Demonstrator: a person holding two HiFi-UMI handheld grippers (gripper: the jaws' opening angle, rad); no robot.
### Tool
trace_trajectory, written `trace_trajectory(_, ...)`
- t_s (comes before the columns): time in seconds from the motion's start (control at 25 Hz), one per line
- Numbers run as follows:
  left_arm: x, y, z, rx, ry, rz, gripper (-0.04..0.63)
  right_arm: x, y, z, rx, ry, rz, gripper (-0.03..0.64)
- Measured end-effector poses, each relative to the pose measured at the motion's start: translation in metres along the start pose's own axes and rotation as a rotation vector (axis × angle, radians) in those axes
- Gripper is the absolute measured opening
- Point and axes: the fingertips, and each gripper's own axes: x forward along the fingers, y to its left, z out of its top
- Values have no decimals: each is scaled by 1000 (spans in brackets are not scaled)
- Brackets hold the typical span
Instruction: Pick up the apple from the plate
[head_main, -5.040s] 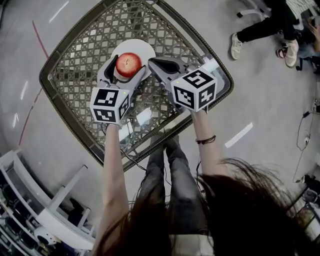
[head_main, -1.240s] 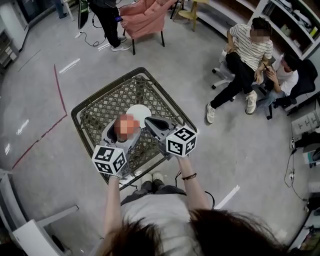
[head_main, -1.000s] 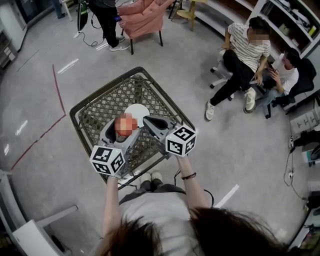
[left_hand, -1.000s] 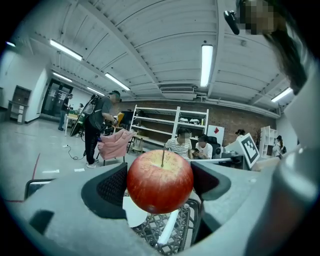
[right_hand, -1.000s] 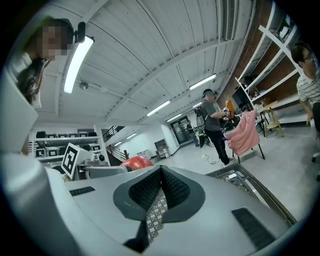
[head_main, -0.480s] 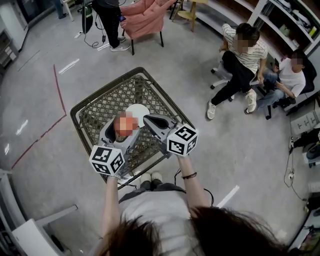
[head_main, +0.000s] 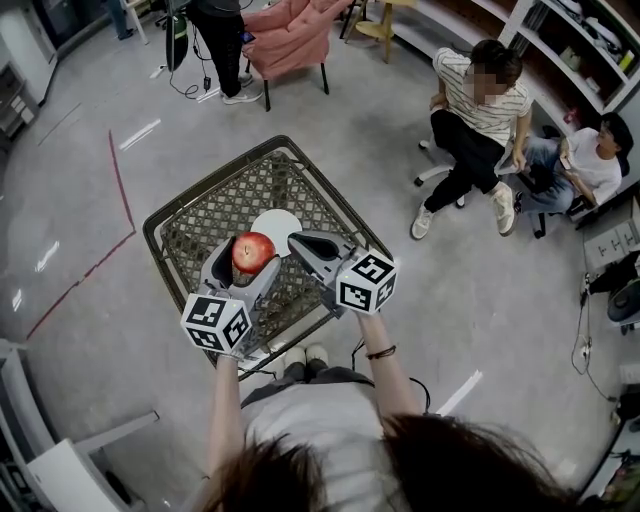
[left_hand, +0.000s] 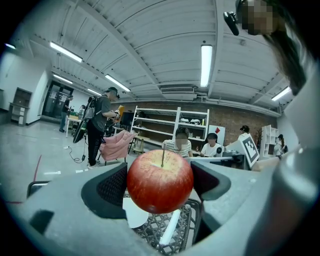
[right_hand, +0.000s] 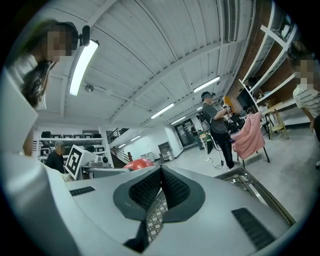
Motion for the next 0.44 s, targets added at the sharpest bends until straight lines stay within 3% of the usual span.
trace_trajectory(0.44, 4, -2, -6, 3, 14, 3, 400, -1, -4, -2, 6, 3, 7, 9)
